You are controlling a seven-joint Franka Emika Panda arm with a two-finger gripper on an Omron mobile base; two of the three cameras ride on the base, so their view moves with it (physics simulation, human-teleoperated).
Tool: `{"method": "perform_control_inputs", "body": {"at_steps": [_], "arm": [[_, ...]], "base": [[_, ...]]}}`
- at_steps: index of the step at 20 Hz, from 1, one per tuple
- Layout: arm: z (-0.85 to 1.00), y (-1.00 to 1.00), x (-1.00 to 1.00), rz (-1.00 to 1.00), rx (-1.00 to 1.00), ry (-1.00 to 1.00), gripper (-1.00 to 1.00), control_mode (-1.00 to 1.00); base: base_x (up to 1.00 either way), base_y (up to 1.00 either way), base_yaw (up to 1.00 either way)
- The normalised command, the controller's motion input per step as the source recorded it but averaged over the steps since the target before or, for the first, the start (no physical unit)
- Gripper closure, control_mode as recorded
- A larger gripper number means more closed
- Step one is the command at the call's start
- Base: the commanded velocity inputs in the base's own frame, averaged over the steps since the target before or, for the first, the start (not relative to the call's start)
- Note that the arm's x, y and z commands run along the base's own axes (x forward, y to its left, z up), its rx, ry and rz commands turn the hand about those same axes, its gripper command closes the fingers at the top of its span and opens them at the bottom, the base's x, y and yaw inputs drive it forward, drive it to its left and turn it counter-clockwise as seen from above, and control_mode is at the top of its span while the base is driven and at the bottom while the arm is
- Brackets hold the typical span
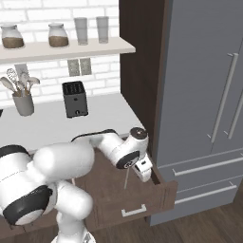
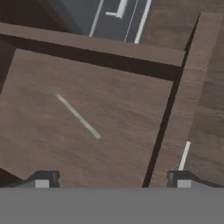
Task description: Take a straw from the drawer in front and place it inside the glass cup on the dining counter.
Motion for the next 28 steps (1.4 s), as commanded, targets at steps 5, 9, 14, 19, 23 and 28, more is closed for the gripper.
{"method": "perform_control_inputs", "body": {"at_steps": [5,9,14,19,23,28], "arm": [[-0.05,0.32,1.00,0.21,-0.05,0.42,-1.00,-1.00],[-0.61,0.29,0.81,0.20,-0.07,0.35,-1.00,-1.00],[-0.58,0.14,0.40,0.16,-0.08,0.23,-1.00,-1.00],[-0.48,-0.01,-0.01,0.12,0.00,0.00,-1.00,-1.00],[-0.60,0.00,-0.21,0.10,0.00,0.00,-1.00,-1.00],[-0.70,0.00,-0.07,0.09,0.00,-0.07,-1.00,-1.00]], "base": [[0.00,0.00,0.00],[0.00,0.00,0.00],[0.00,0.00,0.00],[0.00,0.00,0.00],[0.00,0.00,0.00],[0.00,0.00,0.00]]}}
